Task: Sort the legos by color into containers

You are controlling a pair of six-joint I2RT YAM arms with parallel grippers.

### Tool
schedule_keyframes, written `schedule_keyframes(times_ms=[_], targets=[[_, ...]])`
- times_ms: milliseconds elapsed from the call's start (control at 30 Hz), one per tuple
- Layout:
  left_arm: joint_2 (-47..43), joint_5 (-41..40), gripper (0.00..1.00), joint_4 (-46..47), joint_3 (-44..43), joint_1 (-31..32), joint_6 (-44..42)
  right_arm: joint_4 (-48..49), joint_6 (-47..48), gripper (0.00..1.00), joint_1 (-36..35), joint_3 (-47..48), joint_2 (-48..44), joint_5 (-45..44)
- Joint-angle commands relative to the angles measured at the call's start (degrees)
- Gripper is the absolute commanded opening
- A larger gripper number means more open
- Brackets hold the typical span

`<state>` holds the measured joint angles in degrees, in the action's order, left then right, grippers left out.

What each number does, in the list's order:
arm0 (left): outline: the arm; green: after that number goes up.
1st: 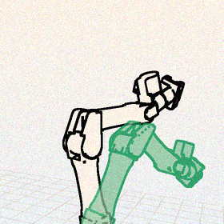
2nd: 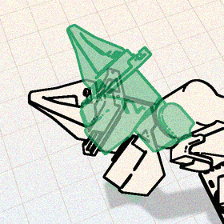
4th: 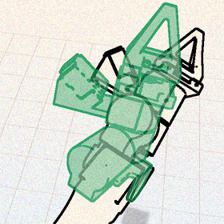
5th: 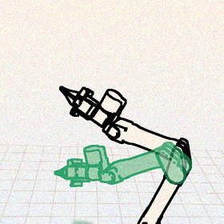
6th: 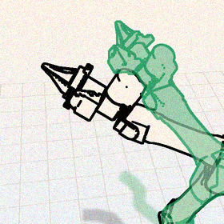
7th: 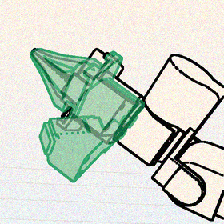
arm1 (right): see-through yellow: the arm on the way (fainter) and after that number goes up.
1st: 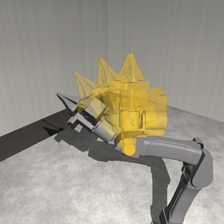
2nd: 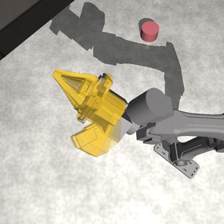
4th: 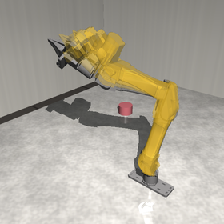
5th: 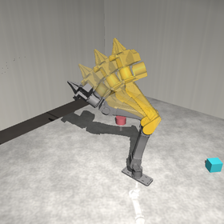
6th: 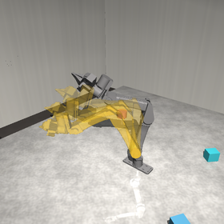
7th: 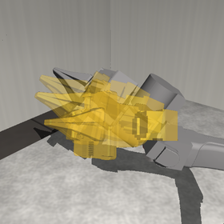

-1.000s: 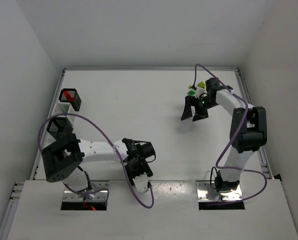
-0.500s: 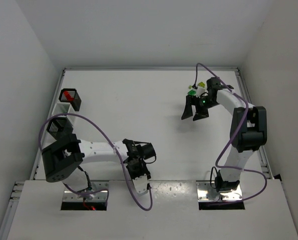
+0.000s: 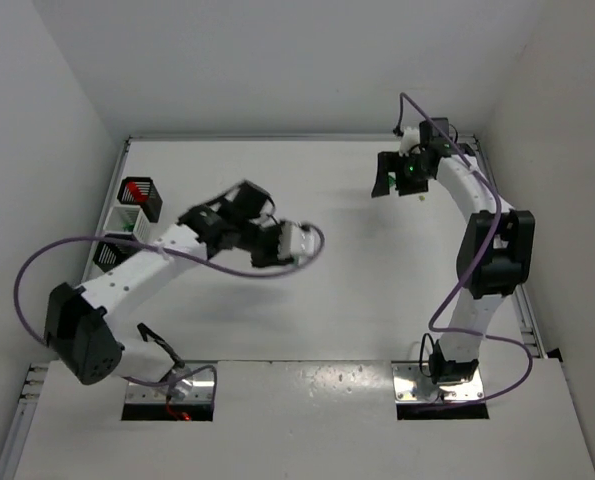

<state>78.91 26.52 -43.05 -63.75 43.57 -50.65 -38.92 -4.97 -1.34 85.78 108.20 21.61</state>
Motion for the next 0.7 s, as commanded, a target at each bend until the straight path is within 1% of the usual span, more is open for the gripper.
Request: schedule_keyframes(times_ms=[0,33,67,100,133,200,233,267,333,367,400,433,500,533,567,600,633,667], targets=[[-4.90,6.34,0.01,0.33,-9.27,-11.02,18.55,4.38,-0.13,0.84,-0.67,8.51,4.62,-7.17],[-5.69,7.04,0.01,0.33,-11.73,-16.36,22.05,3.07,-0.13,0.83,-0.68,13.66,6.74,-11.11],[-6.75,7.83,0.01,0.33,-12.54,-18.94,23.22,1.66,-0.13,0.83,-1.20,16.76,9.19,-12.36],[-9.19,7.84,0.00,1.20,-12.54,-21.22,24.71,0.26,-2.13,0.83,-1.20,22.88,14.18,-13.42],[-10.70,7.32,0.00,2.08,-13.15,-25.68,27.60,-2.71,-3.45,0.83,-1.20,25.81,16.75,-14.65],[-13.60,5.65,0.00,4.63,-13.16,-30.02,29.72,-5.72,-5.56,0.83,-1.20,31.35,21.50,-15.19],[-15.70,3.99,0.00,5.51,-13.16,-33.69,31.04,-7.65,-7.23,0.83,-1.20,35.73,25.09,-15.19],[-16.42,1.36,0.00,5.52,-13.16,-35.55,32.18,-7.67,-8.38,0.84,-1.20,36.82,26.26,-16.06],[-16.95,0.46,0.00,5.52,-13.77,-39.42,32.72,-6.97,-11.27,0.84,-1.20,36.83,26.80,-16.76],[-16.95,-0.59,0.00,5.52,-13.77,-43.27,32.72,-4.79,-12.24,0.84,-1.20,35.52,26.28,-17.73],[-15.99,-1.29,0.00,5.52,-14.30,-45.13,32.72,-3.37,-13.21,0.84,-1.20,32.99,25.66,-18.43],[-15.03,-1.30,0.00,5.52,-15.08,-49.16,33.25,-1.36,-15.14,0.84,-1.73,31.83,25.13,-20.18],[-10.82,1.14,0.00,4.38,-16.14,-53.04,35.00,-1.34,-16.38,0.85,-1.73,31.20,25.13,-20.99],[-9.15,2.03,0.00,3.59,-16.67,-56.72,36.66,-1.34,-16.91,0.85,-1.73,31.20,25.13,-21.51],[-5.91,2.82,0.00,3.58,-17.28,-58.50,37.64,-1.34,-17.70,0.85,-1.73,31.20,25.13,-21.52],[-4.31,3.70,0.00,3.58,-17.29,-60.17,38.69,-1.34,-18.66,0.85,-1.73,31.20,25.13,-21.00],[-2.73,3.71,0.00,3.58,-17.29,-63.49,39.66,-1.34,-18.67,0.85,-1.73,30.60,25.13,-20.99],[-1.15,4.93,0.00,3.58,-17.29,-64.91,41.67,-1.34,-19.28,0.85,-1.73,30.59,25.13,-20.21]])
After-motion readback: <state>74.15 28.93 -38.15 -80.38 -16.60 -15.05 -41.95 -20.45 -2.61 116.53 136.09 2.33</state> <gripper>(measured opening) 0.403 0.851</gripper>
